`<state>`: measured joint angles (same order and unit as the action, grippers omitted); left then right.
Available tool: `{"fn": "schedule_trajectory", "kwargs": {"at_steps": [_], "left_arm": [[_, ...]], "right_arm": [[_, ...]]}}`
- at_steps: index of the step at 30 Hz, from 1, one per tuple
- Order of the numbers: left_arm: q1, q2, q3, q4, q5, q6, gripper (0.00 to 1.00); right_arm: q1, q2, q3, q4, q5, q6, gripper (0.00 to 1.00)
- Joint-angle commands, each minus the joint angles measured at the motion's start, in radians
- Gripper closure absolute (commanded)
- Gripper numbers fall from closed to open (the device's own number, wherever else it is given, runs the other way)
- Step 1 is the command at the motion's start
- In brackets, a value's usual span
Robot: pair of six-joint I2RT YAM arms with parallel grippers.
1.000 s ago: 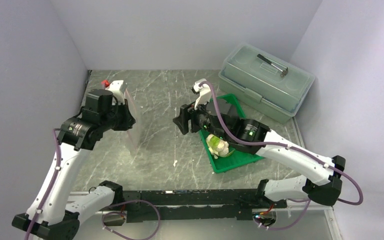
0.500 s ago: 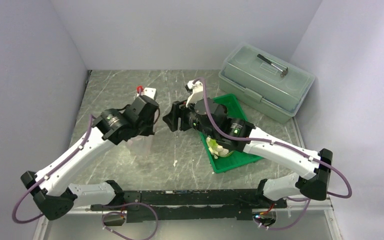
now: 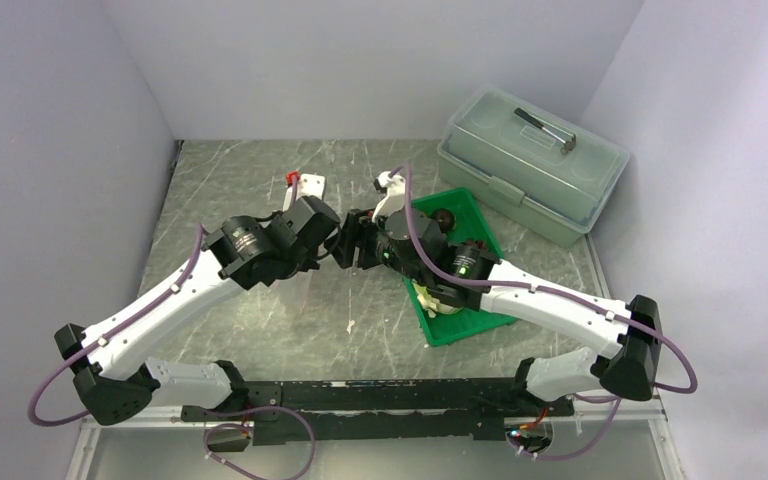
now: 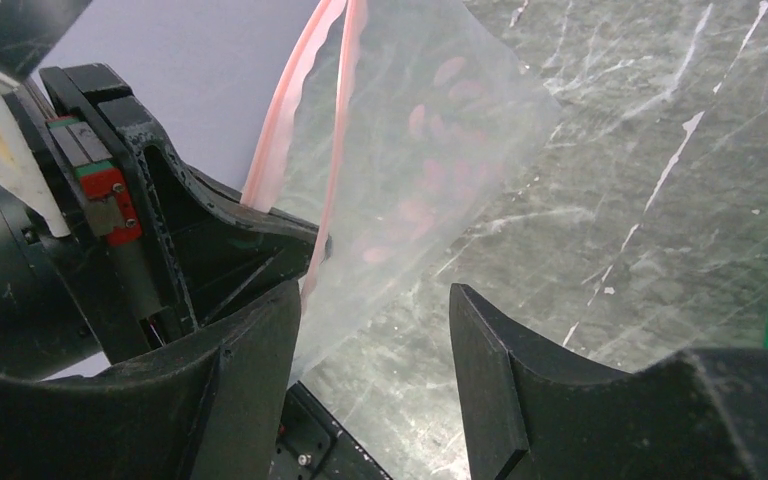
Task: Place the food in the zip-top bag and seal the zipper
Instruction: Open the zipper of the food storage bag.
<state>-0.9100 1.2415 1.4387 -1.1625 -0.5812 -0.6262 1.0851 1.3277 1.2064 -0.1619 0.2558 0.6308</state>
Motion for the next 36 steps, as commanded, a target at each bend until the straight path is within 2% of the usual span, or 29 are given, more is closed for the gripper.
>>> {"fn": "schedule_trajectory", "kwargs": {"at_steps": [1,17,26,31,33,36], "left_arm": [[-0.011,0.007,0.045,-0.014,-0.047,-0.031,1.00],[-0.023,-0.004,0.039,-0.003,-0.046,-0.033,1.00],[-0.026,-0.004,0.035,0.002,-0.042,-0.036,1.00],[-0.028,0.003,0.036,-0.007,-0.059,-0.044,1.00],[-0.028,0.006,0.035,-0.014,-0.072,-0.049,1.00],[-0.027,0.011,0.034,-0.019,-0.086,-0.055,1.00]], "right_arm": [[-0.001,0.001,0.000,0.088,-0.003,0.031,0.40],[-0.001,0.078,0.015,0.140,-0.055,0.070,0.41],[-0.001,0.138,0.025,0.130,-0.031,0.074,0.44],[-0.001,0.157,0.025,0.102,0.013,0.064,0.52],[-0.001,0.160,0.016,0.090,0.038,0.062,0.58],[-0.001,0.167,0.003,0.075,0.061,0.060,0.72]]}}
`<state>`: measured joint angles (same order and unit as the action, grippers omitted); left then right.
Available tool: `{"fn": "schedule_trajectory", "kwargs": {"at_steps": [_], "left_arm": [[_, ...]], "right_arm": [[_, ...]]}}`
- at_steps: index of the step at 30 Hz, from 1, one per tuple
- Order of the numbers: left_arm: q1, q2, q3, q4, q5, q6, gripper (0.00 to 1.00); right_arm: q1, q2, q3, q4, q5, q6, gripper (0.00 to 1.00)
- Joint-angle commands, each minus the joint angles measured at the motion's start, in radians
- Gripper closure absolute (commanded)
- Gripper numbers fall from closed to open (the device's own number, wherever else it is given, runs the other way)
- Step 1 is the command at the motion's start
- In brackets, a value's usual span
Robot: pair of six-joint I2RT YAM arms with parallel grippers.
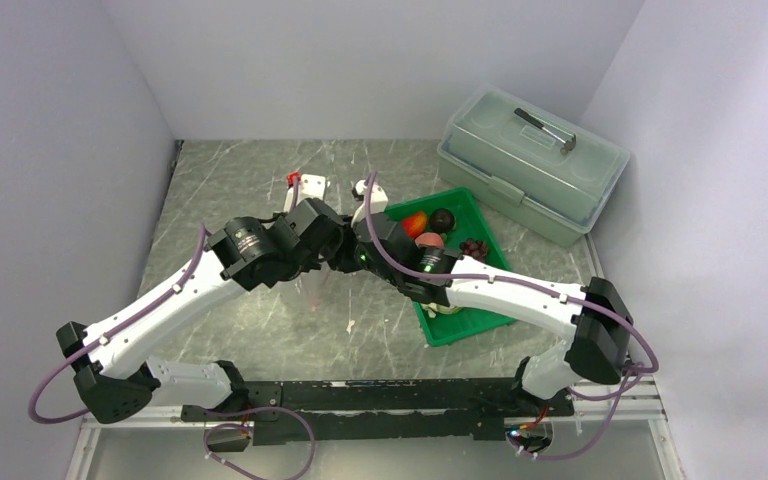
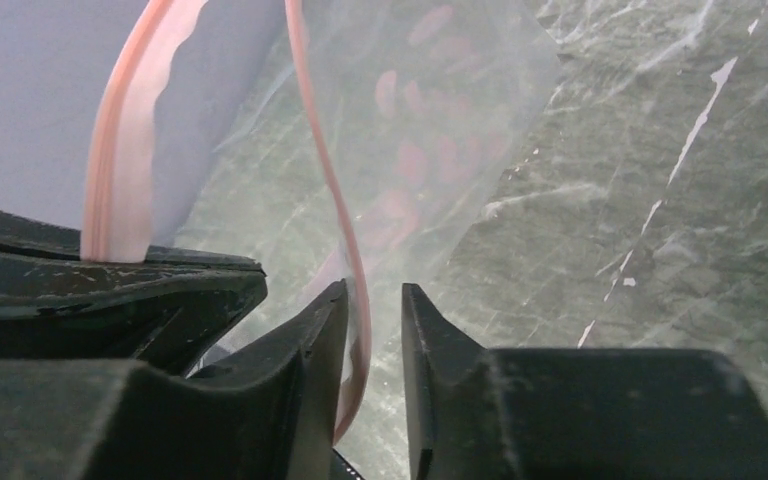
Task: Place the food in the zip-top bag and seal the zipper
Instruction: Open the zipper of the food storage bag.
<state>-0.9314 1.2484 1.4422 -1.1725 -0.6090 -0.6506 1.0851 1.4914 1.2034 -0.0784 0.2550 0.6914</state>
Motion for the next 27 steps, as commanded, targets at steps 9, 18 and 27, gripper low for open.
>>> {"fn": "schedule_trajectory", "kwargs": {"at_steps": [9,18,27], "left_arm": [[-0.007,0.030,0.079,-0.093,-0.177,-0.042,1.00],[-0.007,0.058,0.185,-0.183,-0.300,-0.011,1.00],[-0.008,0.115,0.233,-0.260,-0.368,0.003,1.00]], "right_arm": [[-0.001,-0.031,-0.069,-0.007,0.098,0.012,1.00],[-0.001,-0.023,-0.135,0.002,0.117,0.055,1.00],[-0.001,-0.010,-0.200,0.002,0.147,0.088,1.00]]}}
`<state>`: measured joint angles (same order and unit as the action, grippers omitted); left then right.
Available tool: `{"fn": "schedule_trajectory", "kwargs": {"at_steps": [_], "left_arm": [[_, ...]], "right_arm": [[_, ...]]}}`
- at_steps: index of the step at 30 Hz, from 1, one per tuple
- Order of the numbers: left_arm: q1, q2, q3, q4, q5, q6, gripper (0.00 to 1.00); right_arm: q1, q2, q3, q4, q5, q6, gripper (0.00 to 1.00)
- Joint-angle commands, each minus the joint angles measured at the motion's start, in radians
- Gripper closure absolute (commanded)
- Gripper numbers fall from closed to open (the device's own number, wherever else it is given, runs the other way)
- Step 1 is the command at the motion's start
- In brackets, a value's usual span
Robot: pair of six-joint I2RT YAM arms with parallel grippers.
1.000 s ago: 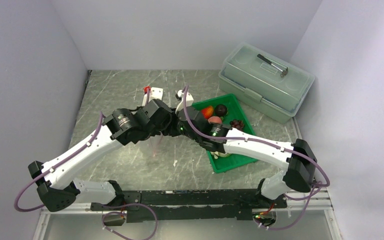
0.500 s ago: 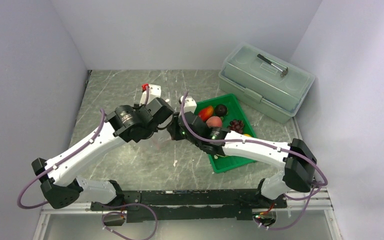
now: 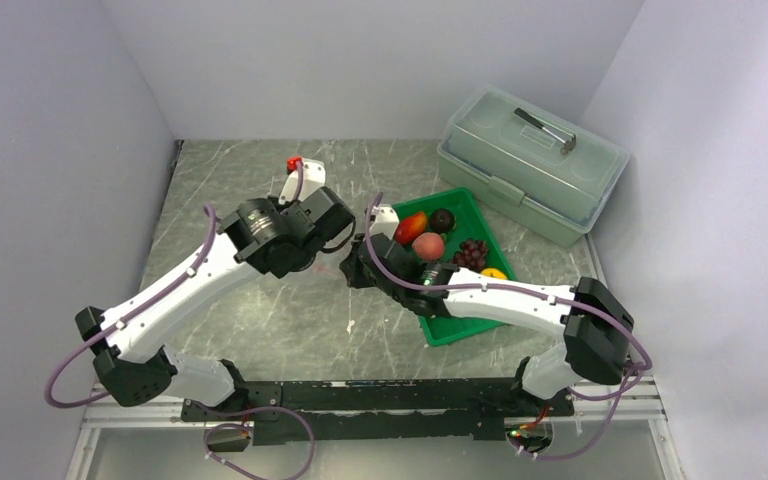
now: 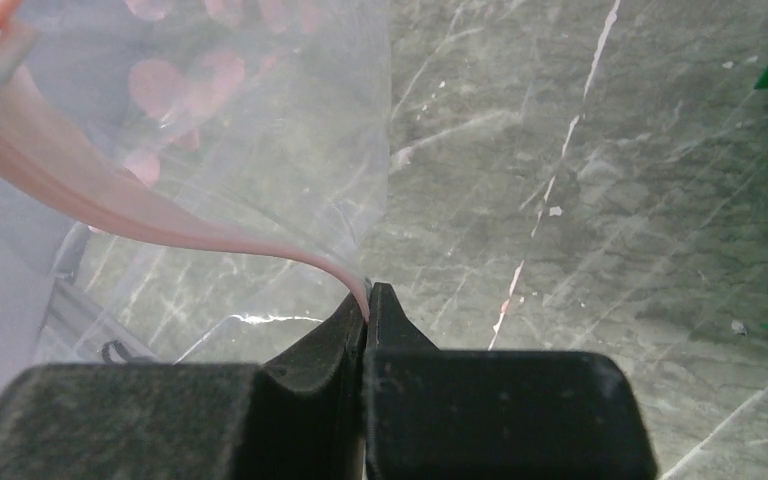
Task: Place the food in the zip-top bag and seal the zipper
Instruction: Open the zipper of the food storage bag.
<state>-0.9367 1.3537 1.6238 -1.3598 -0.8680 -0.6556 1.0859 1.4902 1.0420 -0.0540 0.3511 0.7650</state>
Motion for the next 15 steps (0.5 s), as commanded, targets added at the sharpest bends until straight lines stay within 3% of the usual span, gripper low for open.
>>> {"fn": "schedule_trajectory", "kwargs": {"at_steps": [1,15], "left_arm": [[-0.003,0.013,0.055,-0.081,-0.118,0.005,1.00],[-0.004,0.023,-0.033,-0.008,-0.060,0.013,1.00]], "right_arm": [[-0.001,-0.009,-0.048,-0.021,0.053,0.019,1.00],[-0.003,-0.033,-0.109,-0.007,0.077,0.048,0.99]]}}
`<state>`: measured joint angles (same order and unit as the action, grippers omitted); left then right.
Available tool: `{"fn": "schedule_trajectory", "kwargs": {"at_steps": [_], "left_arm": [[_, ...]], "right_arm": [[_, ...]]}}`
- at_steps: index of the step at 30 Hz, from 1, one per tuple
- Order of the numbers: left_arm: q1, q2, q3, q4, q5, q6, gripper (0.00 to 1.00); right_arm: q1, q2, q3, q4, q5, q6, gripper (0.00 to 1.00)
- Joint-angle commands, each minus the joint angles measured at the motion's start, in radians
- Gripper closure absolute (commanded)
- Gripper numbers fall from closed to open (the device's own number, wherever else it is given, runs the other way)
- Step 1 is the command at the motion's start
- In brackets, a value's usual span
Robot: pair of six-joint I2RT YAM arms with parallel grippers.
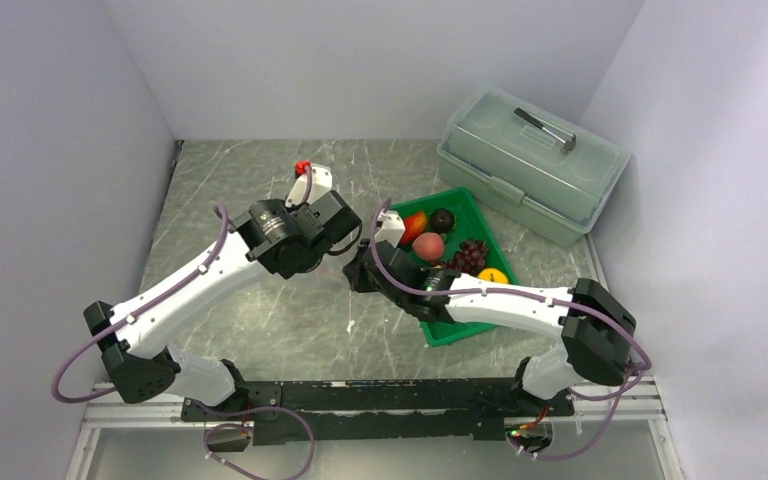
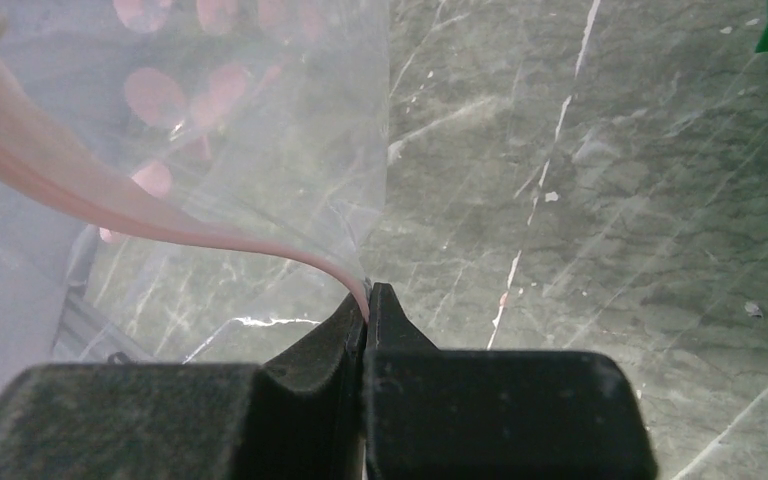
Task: Place the food in the zip-top bag and seal the zipper
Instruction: Open the zipper of the food storage bag.
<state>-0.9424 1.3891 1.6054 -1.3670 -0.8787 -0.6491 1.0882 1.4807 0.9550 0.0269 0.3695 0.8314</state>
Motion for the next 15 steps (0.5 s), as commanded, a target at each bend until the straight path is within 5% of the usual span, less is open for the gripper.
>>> {"fn": "schedule_trajectory", "kwargs": {"at_steps": [1,5,15], "left_arm": [[0.002,-0.010,-0.020,0.001,-0.048,0.004,1.00],[0.002,-0.004,-0.047,0.025,-0.036,0.005,1.00],[-0.004,0.038,-0.071,0.044,-0.016,-0.003,1.00]], "right_arm": [[-0.007,-0.027,-0.019,-0.090,0.060,-0.020,0.96],[-0.007,-0.051,-0.018,-0.094,0.068,-0.027,0.82],[-0.005,-0.124,-0.014,-0.092,0.067,-0.038,0.63]]}}
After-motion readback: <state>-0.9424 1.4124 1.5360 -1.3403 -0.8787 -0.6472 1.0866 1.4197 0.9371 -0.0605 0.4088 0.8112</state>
